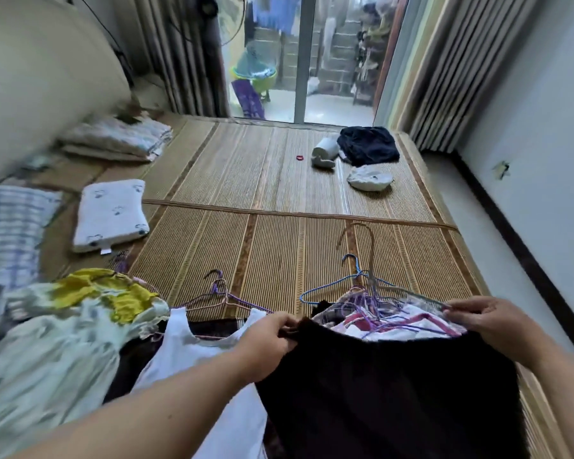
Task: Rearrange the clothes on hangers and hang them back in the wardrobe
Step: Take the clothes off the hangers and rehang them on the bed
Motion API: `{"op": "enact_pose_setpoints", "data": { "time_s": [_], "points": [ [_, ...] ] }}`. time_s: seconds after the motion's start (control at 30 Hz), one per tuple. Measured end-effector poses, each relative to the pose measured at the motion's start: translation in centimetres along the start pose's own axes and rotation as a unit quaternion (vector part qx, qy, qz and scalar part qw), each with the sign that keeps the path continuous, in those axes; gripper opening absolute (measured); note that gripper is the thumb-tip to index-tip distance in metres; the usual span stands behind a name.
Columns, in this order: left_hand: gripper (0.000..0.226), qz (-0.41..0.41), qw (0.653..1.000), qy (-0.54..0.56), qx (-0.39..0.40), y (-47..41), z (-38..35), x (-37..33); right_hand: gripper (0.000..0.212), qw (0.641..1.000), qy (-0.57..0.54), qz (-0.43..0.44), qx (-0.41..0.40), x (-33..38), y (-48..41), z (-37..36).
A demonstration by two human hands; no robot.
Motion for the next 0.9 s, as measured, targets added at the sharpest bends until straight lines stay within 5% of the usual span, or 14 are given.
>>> {"op": "enact_pose_setpoints", "data": {
  "time_s": [0.13, 0.23, 0.3, 0.53, 0.63, 0.9],
  "points": [
    [0.041, 0.031, 0.997, 0.061, 0.037, 10.7, 4.1, -0.7, 0.066, 0.997, 0.006, 0.048, 0.068, 7.3, 6.2, -2.2],
    [0.042, 0.052, 0.992, 0.106, 0.042, 18.9, 6.8, -0.9, 0.022, 0.993, 0.006, 0.071, 0.090, 13.2, 12.1, -4.9],
    [0.023, 0.029, 0.998, 0.044, -0.022, 23.8, 10.5, -1.3, 0.008, 0.991, 0.019, 0.100, 0.084, 16.6, 15.5, -6.9],
    [0.002, -0.012, 0.965, -0.123, -0.231, 39.6, 27.2, -2.3, 0.006, 0.973, -0.050, 0.157, 0.162, 28.0, 23.9, -18.9],
    [0.018, 0.003, 0.943, -0.161, -0.291, 45.0, 33.2, -1.8, 0.005, 0.964, -0.078, 0.186, 0.175, 32.9, 26.6, -24.3],
    [0.020, 0.036, 0.857, -0.266, -0.441, 52.9, 45.6, -1.3, 0.010, 0.937, -0.155, 0.237, 0.205, 44.6, 30.1, -35.0]
  ]
}}
Point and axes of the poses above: each hand's wrist, its own y-axis away from the middle knuckle, its own z-axis out of the back of the hand, x = y × z, the point moved 7 cm from there along -y, towards the middle knuckle, and after that the axes turned 4 degrees about y, right-handed, at the moved point
